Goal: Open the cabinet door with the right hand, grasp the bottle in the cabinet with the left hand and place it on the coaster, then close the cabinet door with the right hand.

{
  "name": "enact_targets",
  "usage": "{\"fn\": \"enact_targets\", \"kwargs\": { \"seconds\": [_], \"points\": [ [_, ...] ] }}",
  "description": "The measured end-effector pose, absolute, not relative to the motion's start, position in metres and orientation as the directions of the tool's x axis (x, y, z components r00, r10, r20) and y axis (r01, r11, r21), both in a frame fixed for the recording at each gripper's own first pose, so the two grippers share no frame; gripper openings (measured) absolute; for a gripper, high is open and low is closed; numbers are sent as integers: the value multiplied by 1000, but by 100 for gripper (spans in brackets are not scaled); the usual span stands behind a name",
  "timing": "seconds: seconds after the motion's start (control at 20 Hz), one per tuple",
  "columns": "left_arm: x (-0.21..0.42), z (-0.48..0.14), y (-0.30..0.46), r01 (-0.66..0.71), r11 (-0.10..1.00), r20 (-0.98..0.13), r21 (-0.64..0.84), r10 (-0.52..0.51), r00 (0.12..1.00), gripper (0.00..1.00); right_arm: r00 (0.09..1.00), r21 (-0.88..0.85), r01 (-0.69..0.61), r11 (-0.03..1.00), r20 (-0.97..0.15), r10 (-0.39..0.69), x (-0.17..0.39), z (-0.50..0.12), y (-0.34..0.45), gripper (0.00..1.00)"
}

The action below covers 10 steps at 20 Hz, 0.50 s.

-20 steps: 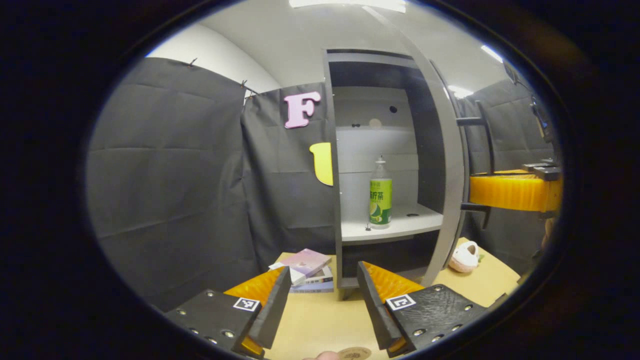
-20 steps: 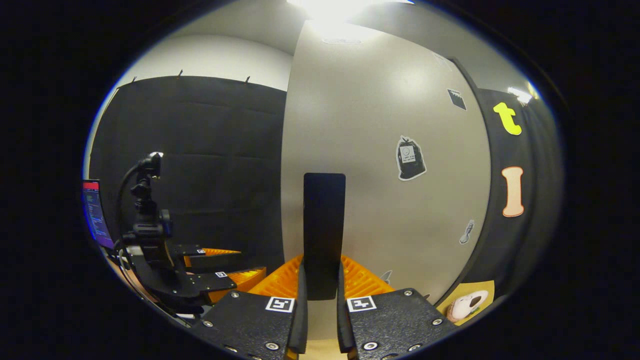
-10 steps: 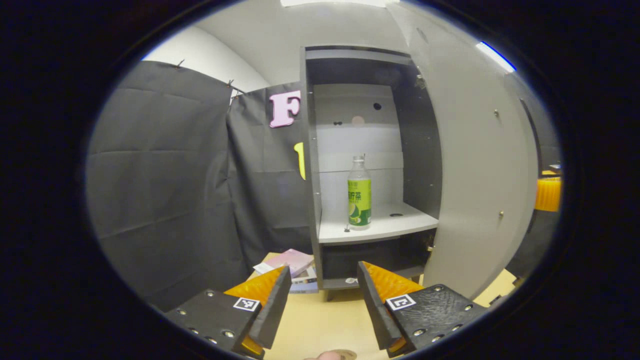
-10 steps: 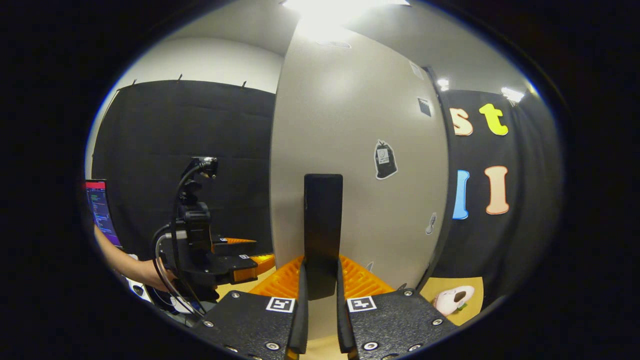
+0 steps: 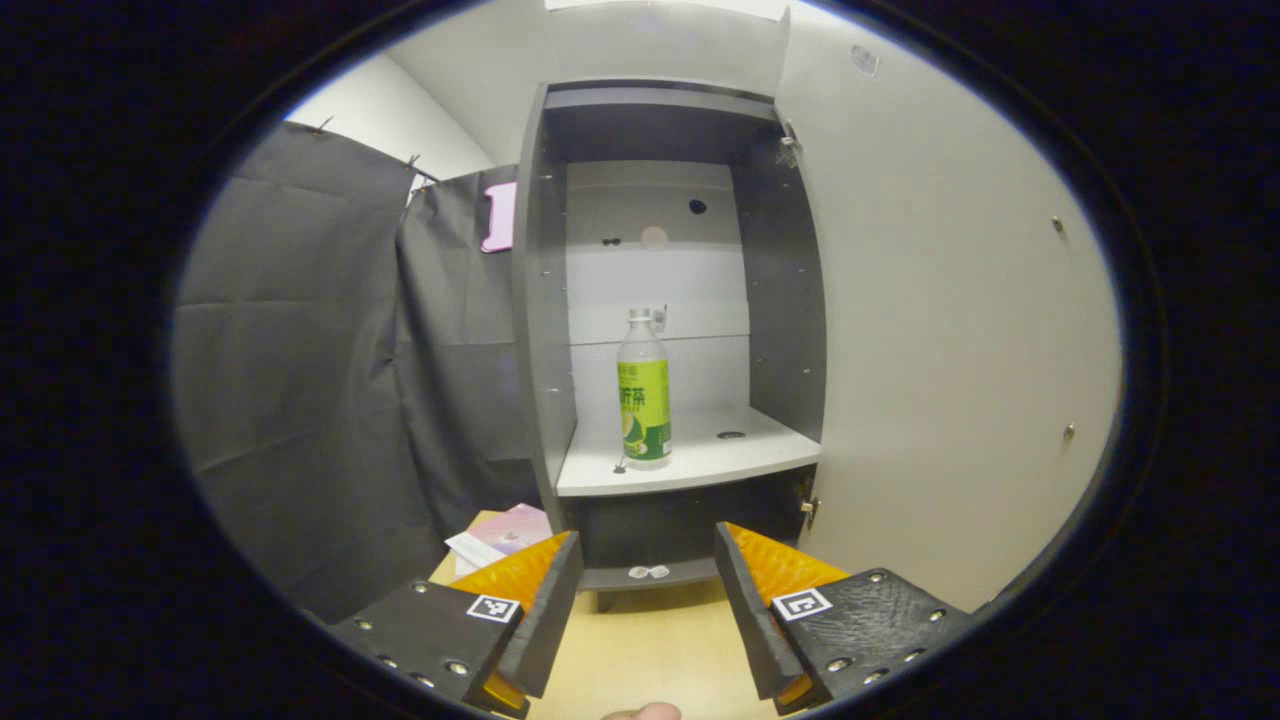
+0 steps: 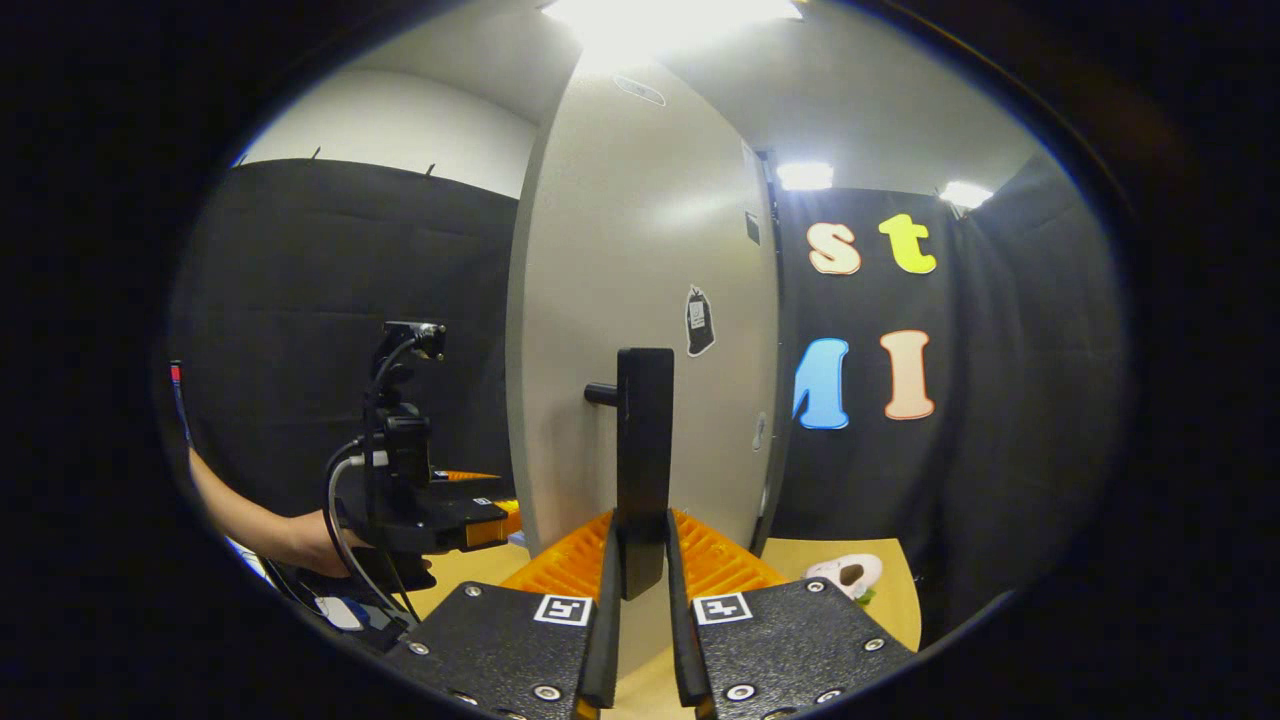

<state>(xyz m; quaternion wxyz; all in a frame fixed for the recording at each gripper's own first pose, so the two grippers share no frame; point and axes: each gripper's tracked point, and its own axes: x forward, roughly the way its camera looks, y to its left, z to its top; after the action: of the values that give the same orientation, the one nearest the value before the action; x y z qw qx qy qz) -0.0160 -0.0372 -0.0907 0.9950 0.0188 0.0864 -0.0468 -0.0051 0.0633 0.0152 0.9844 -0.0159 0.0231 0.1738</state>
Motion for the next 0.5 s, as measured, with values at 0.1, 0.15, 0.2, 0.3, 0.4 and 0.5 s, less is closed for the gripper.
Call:
{"fn": "enact_targets", "kwargs": {
  "seconds": [0.1, 0.15, 0.2, 0.3, 0.4, 0.5],
  "points": [
    [-6, -94, -51, 127, 991, -173, 29, -120, 978, 76, 957, -77, -289, 954, -52, 286, -7, 17, 53, 23],
    [-1, -96, -58, 143, 989, -176, 32, -135, 975, 76, 963, -99, -268, 958, -53, 264, -7, 16, 49, 22],
    [4, -98, -65, 156, 987, -179, 36, -147, 973, 76, 968, -113, -251, 961, -52, 246, -6, 16, 47, 22],
    [14, -103, -78, 179, 983, -185, 32, -170, 968, 78, 974, -132, -224, 966, -52, 219, -8, 18, 43, 23],
    [24, -107, -87, 190, 981, -185, 25, -183, 966, 76, 980, -122, -198, 973, -54, 192, -8, 18, 41, 23],
    [36, -109, -91, 189, 982, -183, 27, -181, 966, 76, 985, -85, -169, 982, -55, 165, -8, 16, 36, 23]
  ]
}}
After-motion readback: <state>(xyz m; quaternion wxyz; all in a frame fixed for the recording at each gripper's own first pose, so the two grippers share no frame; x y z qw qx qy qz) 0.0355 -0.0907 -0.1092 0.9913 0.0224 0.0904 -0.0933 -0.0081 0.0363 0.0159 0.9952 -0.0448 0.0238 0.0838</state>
